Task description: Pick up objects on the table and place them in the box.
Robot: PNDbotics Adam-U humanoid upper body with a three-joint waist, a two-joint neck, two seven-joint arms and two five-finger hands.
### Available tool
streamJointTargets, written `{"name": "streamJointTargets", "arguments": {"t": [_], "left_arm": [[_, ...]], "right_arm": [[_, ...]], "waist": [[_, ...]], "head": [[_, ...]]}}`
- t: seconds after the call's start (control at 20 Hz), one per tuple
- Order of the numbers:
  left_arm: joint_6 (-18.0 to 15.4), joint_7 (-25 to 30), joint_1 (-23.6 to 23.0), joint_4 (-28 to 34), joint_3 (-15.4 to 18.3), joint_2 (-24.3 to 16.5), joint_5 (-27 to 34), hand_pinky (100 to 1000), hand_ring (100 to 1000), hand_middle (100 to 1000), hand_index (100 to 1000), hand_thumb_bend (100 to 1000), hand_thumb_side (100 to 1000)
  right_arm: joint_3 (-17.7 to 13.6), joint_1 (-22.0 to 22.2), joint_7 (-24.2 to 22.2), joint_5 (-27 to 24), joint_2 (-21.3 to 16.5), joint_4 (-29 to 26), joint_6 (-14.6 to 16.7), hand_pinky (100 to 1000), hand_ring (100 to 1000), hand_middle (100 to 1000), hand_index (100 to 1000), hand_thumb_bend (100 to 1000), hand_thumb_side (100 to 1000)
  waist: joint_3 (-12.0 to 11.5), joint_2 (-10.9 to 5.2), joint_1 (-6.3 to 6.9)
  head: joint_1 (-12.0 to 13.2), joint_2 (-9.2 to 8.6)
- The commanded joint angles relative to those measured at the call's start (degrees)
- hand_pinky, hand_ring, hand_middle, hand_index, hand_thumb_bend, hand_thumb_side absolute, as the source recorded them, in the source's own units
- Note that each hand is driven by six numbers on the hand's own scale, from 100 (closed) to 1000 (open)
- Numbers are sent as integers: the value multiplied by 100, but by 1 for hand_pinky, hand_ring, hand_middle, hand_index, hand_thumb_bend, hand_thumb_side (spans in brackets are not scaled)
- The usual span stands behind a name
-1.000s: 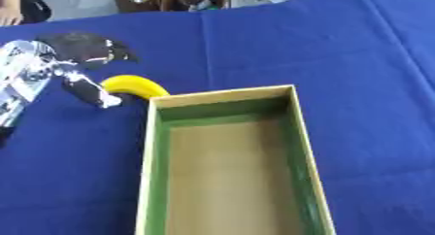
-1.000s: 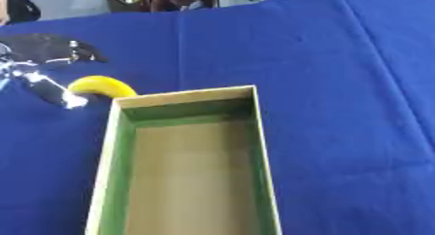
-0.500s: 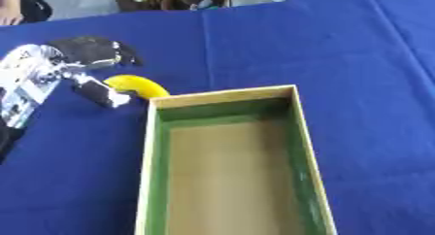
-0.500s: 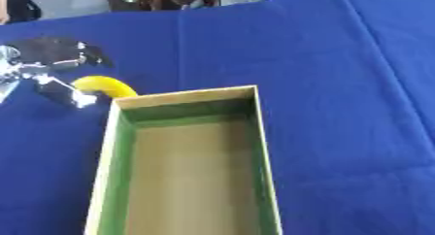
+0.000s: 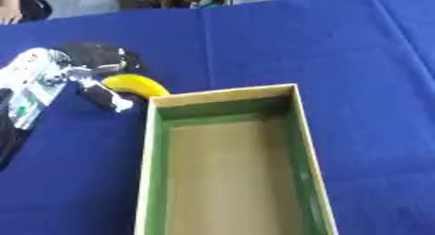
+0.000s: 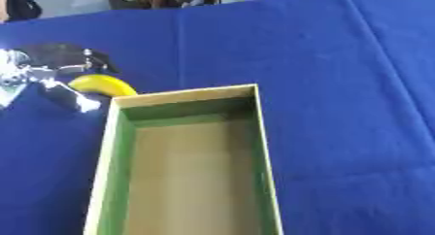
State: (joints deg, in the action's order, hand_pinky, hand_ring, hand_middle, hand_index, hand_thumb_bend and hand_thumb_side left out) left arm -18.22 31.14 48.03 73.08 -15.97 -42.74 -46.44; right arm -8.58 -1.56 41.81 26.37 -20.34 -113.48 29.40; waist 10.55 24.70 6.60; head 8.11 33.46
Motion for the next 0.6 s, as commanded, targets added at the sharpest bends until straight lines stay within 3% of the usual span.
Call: {"name": "streamJointTargets", "arguments": {"t": [0.05, 0.6], "left_arm": [[36, -77, 144, -51, 86, -80, -52, 608, 744, 779, 906, 257, 473], [93, -496, 183, -250, 143, -23, -191, 552, 690, 692, 815, 134, 457]], "right_arm": [[-21, -36, 369, -41, -31, -111, 363, 722, 747, 629, 736, 100, 604], [-25, -33, 347, -48, 24, -111, 331, 723, 747, 628, 736, 100, 598]], "waist": [[17, -96, -23], [10, -75, -27]], "head": [[37, -109], [61, -116]]}}
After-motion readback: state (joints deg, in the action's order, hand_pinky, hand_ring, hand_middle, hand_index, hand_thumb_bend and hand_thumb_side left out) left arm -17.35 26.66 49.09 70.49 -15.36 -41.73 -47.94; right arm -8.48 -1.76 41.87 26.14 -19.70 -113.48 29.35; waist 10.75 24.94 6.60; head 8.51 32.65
